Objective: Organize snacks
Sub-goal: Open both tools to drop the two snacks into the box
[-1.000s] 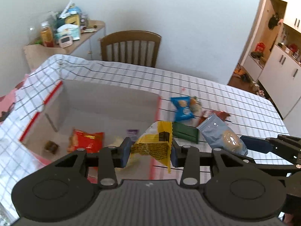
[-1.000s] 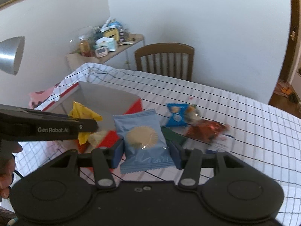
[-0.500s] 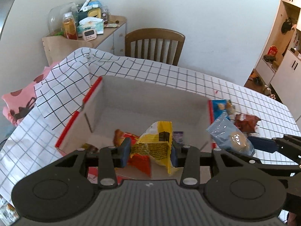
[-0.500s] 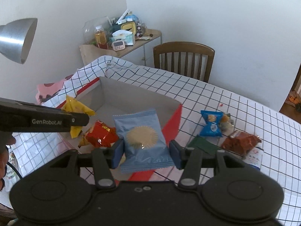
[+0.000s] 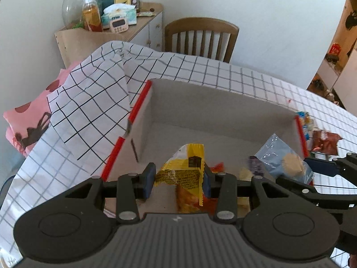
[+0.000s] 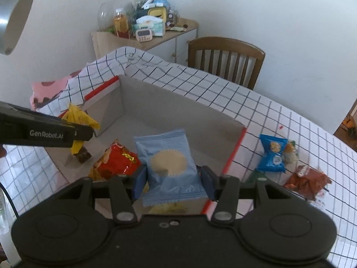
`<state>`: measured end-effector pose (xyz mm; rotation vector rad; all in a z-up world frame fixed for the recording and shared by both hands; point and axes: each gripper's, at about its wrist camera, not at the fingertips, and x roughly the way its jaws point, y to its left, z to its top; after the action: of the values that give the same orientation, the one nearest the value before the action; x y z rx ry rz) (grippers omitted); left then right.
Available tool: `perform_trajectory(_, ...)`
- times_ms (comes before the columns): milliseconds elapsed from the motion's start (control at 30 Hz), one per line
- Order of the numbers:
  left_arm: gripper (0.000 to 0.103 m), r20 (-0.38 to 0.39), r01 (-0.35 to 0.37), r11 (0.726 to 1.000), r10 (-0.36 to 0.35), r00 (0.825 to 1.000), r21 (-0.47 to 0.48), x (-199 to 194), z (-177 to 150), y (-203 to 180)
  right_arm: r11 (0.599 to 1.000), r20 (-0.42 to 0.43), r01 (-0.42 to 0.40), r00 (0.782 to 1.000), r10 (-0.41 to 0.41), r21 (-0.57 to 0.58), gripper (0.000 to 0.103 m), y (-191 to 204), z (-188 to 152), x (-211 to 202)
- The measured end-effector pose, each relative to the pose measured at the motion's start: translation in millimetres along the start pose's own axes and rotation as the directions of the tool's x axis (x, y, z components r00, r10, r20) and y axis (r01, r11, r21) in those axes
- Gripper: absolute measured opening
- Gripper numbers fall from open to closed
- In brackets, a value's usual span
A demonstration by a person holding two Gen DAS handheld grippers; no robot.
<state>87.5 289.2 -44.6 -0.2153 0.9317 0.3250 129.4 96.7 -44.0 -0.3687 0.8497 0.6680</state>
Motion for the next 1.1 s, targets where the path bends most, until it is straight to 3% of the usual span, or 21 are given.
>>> perform_trajectory(467,0.041,-0.114,-0.033,0.999,0.037,0.993,0.043,51.9,3.6,12.9,0.995,-0.079,0.016,0.997,-0.024,-0.098,0.051,24.1,11.1,52.7)
perform_trajectory(900,0.043,-0.126,-0.025,0.995,0.037,0.991,0.096,57.6,-3.0,4.3,0.994,-0.118,0.014,0.993,-0.027,-0.104,0.052,25.4,8.3,65.1)
perform_trajectory(1100,0.057,-0.100,-0.026,0.994,0.037,0.994,0.107,47.5,-4.1,-0.6,0.996,-0.105,0.010,0.994,-0.019,-0.085,0.054,24.1,6.2,57.6)
